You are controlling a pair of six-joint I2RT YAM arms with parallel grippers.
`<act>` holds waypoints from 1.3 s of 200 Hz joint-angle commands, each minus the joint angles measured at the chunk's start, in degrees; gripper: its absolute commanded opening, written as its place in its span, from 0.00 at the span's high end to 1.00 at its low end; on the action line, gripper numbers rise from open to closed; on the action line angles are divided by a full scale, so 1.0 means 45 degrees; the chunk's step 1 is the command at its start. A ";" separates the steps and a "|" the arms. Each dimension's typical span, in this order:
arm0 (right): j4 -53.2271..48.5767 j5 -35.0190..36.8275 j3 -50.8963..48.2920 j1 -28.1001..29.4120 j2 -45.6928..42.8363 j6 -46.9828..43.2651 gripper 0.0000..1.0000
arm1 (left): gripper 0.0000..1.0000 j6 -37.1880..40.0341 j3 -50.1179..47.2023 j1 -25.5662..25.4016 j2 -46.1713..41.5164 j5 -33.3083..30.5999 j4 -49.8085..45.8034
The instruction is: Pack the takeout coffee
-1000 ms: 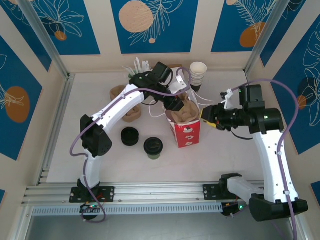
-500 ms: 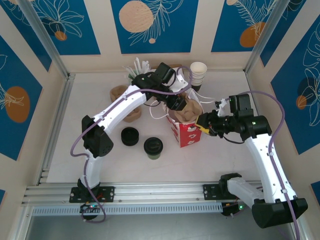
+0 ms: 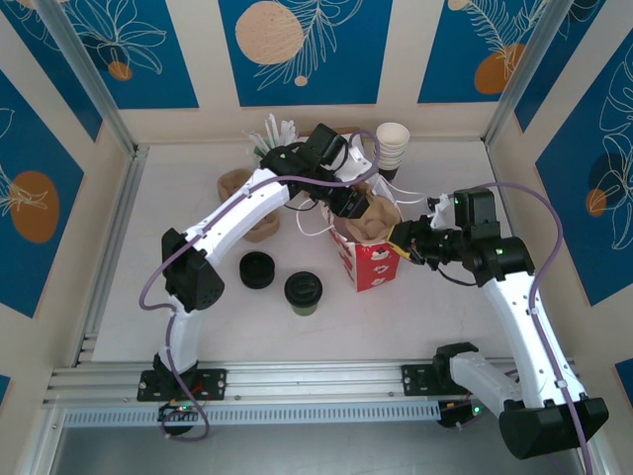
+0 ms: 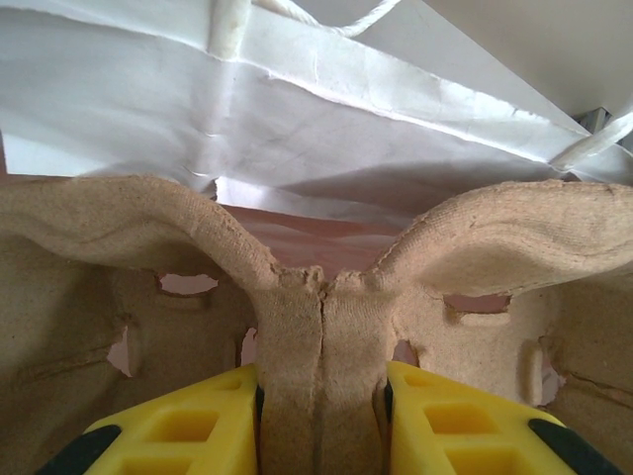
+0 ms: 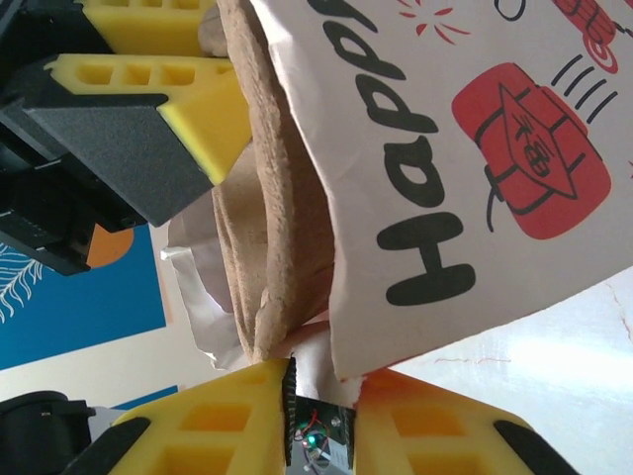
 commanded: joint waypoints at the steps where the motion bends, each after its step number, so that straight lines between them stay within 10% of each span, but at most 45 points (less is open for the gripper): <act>1: 0.0399 -0.0006 -0.0349 0.0064 -0.0158 0.0256 0.78 | 0.69 -0.0238 0.0510 -0.0122 0.0087 0.0121 0.0014; 62: 0.0115 -0.0024 -0.0210 0.0081 -0.0125 0.0048 1.00 | 0.69 -0.0049 0.0571 -0.0137 0.0169 -0.0207 -0.0112; 260: -0.2354 -0.1212 0.1471 0.0071 0.1030 -0.1457 1.00 | 0.69 0.2670 0.3245 -0.1375 0.1065 -0.3387 -0.3174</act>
